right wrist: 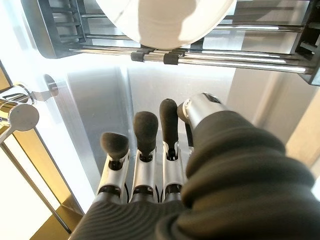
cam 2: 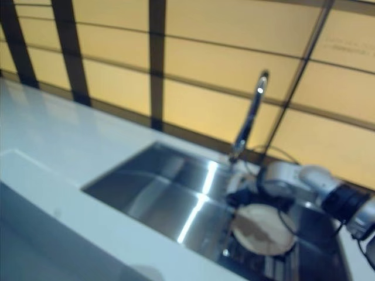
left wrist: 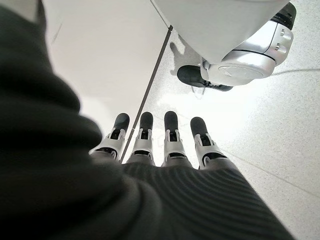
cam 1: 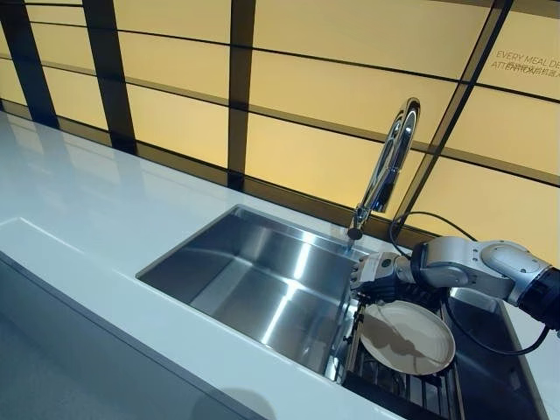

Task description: Take plates into dishwasher

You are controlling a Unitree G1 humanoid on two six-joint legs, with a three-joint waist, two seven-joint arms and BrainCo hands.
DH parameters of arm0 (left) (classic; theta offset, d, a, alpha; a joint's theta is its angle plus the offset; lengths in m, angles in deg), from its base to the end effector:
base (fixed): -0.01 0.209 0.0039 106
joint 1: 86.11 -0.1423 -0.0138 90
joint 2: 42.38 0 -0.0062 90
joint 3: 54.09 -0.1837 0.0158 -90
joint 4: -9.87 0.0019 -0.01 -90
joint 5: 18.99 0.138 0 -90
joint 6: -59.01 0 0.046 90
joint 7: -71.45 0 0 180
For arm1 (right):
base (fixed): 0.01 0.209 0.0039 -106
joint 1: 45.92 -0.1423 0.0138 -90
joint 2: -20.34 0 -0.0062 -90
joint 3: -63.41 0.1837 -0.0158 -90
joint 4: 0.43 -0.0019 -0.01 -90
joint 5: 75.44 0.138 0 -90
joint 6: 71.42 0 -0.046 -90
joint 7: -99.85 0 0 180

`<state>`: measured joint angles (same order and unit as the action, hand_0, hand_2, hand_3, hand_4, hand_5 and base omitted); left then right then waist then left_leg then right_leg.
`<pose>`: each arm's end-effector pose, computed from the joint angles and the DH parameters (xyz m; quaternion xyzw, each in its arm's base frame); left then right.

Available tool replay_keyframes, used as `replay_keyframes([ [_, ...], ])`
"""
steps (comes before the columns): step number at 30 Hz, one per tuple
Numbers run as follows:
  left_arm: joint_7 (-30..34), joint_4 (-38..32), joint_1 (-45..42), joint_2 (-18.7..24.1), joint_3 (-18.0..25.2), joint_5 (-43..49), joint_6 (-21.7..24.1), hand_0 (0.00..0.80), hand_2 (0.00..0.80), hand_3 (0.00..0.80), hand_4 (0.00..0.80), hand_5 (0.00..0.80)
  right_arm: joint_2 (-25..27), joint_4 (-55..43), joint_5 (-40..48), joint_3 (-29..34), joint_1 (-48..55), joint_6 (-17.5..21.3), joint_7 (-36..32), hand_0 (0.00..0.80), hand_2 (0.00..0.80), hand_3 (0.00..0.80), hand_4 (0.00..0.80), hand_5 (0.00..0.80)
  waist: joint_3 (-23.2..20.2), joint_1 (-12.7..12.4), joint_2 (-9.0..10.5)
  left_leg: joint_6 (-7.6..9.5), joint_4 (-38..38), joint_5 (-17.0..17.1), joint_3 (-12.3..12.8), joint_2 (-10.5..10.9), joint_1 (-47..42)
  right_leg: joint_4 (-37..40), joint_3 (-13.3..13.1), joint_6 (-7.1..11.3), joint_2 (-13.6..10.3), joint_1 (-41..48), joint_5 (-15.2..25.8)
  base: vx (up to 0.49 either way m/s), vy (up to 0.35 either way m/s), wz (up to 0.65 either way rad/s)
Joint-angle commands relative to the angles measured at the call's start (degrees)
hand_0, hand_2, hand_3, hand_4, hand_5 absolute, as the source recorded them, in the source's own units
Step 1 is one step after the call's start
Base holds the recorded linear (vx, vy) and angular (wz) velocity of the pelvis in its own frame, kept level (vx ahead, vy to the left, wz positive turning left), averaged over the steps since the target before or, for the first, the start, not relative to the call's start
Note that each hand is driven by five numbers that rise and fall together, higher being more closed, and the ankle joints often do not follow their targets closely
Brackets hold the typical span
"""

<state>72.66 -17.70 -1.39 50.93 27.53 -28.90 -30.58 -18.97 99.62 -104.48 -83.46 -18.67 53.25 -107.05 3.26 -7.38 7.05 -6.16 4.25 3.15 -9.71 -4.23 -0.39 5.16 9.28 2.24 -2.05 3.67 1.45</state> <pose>0.0617 0.2536 -0.1049 0.0985 0.5524 0.0667 0.8251 0.2834 -0.1995 0.2282 -0.8116 -0.1472 0.4385 0.3568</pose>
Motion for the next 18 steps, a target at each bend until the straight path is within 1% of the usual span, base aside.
replay_keyframes([
  [1,0.23,2.18,3.24,2.67,-1.23,-0.32,1.42,0.0,0.0,0.0,0.0,0.0,2.73,1.64,2.84,-0.83,-3.19,-0.66,1.66,0.662,0.662,0.662,0.662,0.662,-0.54,-1.53,2.14,1.75,0.75,0.48,3.25,-0.43,0.31,-0.33,0.43,-0.17,0.19,0.19,-0.37,0.0,0.0,0.0],
  [2,0.2,2.12,3.24,2.67,-1.3,-0.4,1.42,0.0,0.0,0.0,0.0,0.0,2.65,1.85,2.74,-0.66,-3.06,-0.55,1.9,0.43,0.43,0.43,0.43,0.43,-0.57,-1.5,2.1,1.77,0.75,0.5,3.28,-0.41,0.37,-0.3,0.37,-0.17,0.19,0.15,-0.35,0.0,0.0,0.0],
  [3,0.16,1.78,3.12,2.67,-1.44,-0.42,1.37,0.0,0.0,0.0,0.0,0.0,2.59,1.95,3.19,-0.39,-2.81,-1.49,1.81,0.0,0.0,0.0,0.0,0.0,-0.57,-1.5,2.0,1.79,0.75,0.5,3.3,-0.4,0.42,-0.29,0.36,-0.14,0.17,0.07,-0.32,0.0,0.0,0.0],
  [6,0.13,1.55,3.19,2.67,-1.54,-0.66,1.26,0.0,0.0,0.0,0.0,0.0,2.51,1.95,3.54,0.26,-2.21,-2.37,1.86,0.0,0.0,0.0,0.0,0.0,-0.53,-1.41,1.85,1.79,0.75,0.55,3.36,-0.42,0.46,-0.3,0.34,-0.14,0.14,0.01,-0.25,0.0,0.0,0.0],
  [7,0.15,1.49,3.21,2.62,-1.63,-0.93,1.38,0.0,0.0,0.0,0.0,0.0,2.44,2.07,4.33,1.42,-1.25,-4.14,1.37,0.0,0.0,0.0,0.0,0.0,-0.49,-1.22,1.66,1.84,0.75,0.58,3.41,-0.37,0.5,-0.34,0.2,-0.13,0.11,-0.09,-0.2,0.0,0.0,0.0],
  [8,0.19,1.62,3.35,2.47,-1.45,-1.04,1.45,0.0,0.0,0.0,0.0,0.0,2.27,2.03,6.42,3.43,0.64,-7.45,0.12,0.0,0.0,0.0,0.0,0.0,-0.5,-0.9,1.43,1.86,0.75,0.52,3.53,-0.34,0.43,-0.41,0.11,-0.11,0.09,-0.14,-0.21,0.0,0.0,0.0],
  [9,0.2,1.7,3.35,2.3,-1.28,-1.05,1.49,0.0,0.0,0.0,0.0,0.0,2.07,1.97,7.08,5.25,2.43,-9.72,-0.89,0.0,0.0,0.0,0.0,0.0,-0.47,-0.68,1.23,1.86,0.75,0.51,3.64,-0.34,0.39,-0.44,0.02,-0.1,0.04,-0.12,-0.18,0.0,0.0,0.0],
  [11,0.09,1.8,3.34,2.08,-1.18,-1.35,1.39,0.0,0.0,0.0,0.0,0.0,1.37,2.13,6.76,9.33,6.58,-12.65,-2.48,0.0,0.0,0.0,0.0,0.0,-0.38,-0.16,0.94,1.92,0.75,0.39,3.88,-0.31,0.26,-0.47,-0.25,-0.06,-0.04,-0.13,-0.15,0.0,0.0,0.0],
  [14,0.09,2.4,3.39,1.72,-0.81,-1.74,1.65,0.0,0.0,0.0,0.0,0.0,0.36,2.5,5.3,14.91,12.64,-14.55,-3.67,0.0,0.0,0.0,0.0,0.0,-0.24,0.68,0.46,2.01,0.75,0.3,4.38,-0.33,0.14,-0.5,-0.67,-0.04,-0.14,-0.25,-0.03,0.0,0.0,0.0],
  [16,-0.03,2.86,3.64,1.45,-0.71,-2.03,1.77,0.0,0.0,0.0,0.0,0.0,-0.51,2.47,4.62,17.25,15.46,-15.95,-4.25,0.0,0.0,0.0,0.0,0.0,-0.04,1.1,0.24,2.11,0.75,0.22,4.76,-0.33,-0.17,-0.57,-0.97,-0.08,-0.16,-0.19,0.02,0.0,0.0,0.0],
  [18,-0.08,3.46,3.94,1.17,-0.41,-2.07,2.04,0.0,0.0,0.0,0.0,0.0,-1.18,2.96,3.74,18.92,17.35,-15.81,-4.77,0.0,0.0,0.0,0.0,0.0,0.1,1.53,0.05,2.12,0.75,0.11,5.19,-0.39,-0.34,-0.56,-1.28,-0.09,-0.2,-0.19,0.06,0.0,0.0,0.0],
])
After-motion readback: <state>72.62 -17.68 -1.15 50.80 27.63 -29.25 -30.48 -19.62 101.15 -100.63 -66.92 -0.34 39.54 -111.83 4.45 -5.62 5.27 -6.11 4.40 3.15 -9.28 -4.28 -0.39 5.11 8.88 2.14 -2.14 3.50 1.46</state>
